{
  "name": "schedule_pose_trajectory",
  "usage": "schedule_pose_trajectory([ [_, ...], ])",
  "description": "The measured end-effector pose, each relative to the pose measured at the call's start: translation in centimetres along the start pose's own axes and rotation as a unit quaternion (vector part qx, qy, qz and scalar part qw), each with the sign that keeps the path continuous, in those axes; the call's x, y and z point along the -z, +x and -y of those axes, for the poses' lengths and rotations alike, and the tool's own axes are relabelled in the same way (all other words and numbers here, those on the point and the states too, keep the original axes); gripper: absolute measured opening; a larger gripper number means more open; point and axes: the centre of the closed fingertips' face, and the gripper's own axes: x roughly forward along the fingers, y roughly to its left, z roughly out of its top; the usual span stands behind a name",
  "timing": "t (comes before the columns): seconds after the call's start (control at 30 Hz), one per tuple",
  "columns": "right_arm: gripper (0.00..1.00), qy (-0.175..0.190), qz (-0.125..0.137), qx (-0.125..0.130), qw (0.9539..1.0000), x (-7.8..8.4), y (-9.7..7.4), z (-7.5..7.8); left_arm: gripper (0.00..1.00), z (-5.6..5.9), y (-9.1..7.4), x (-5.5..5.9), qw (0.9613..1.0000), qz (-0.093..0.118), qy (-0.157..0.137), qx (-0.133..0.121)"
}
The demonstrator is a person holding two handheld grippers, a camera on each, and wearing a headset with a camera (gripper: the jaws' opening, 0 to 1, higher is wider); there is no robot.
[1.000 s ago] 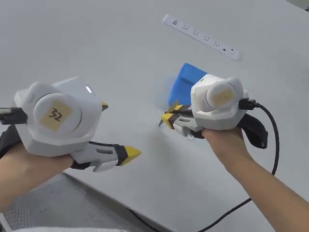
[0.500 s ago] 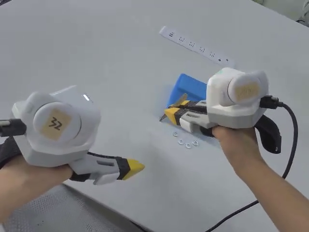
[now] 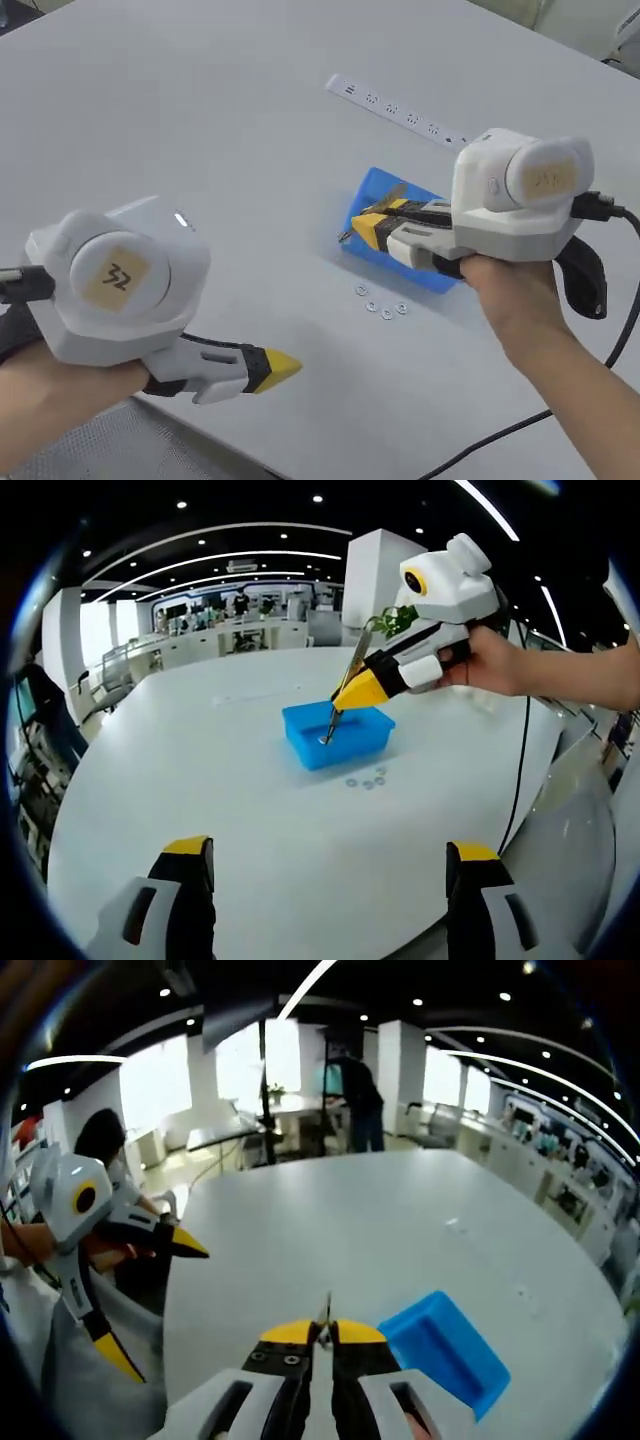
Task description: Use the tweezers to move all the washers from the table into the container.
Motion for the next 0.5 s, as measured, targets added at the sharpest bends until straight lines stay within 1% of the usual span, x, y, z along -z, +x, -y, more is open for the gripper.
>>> schedule_pose_trajectory([
  [0.17, 0.02, 0.001, 0.004, 0.016, 0.9999, -0.4, 0.0, 1.3, 0.99, -0.3, -0.2, 0.2, 1.0, -0.005, 0.001, -0.008],
  [0.23, 0.02, 0.006, -0.001, 0.017, 0.9998, -0.3, 0.2, 1.6, 0.99, -0.3, -0.2, 0.3, 0.9999, -0.006, 0.001, -0.009],
  [0.3, 0.02, 0.004, -0.001, 0.024, 0.9997, -0.3, 0.1, 1.9, 0.99, -0.4, -0.2, 0.4, 0.9999, -0.008, 0.001, -0.011],
  [0.4, 0.02, 0.006, -0.001, 0.029, 0.9996, -0.4, 0.3, 2.5, 0.99, -0.5, -0.1, 0.3, 0.9999, -0.004, -0.002, -0.013],
  [0.47, 0.02, 0.005, -0.006, 0.031, 0.9995, -0.2, 0.7, 2.9, 0.99, -0.6, 0.0, 0.2, 0.9999, 0.0, -0.006, -0.014],
  [0.5, 0.02, 0.005, -0.008, 0.036, 0.9993, 0.0, 0.9, 3.4, 0.99, -0.6, 0.0, 0.2, 0.9999, 0.001, -0.009, -0.013],
])
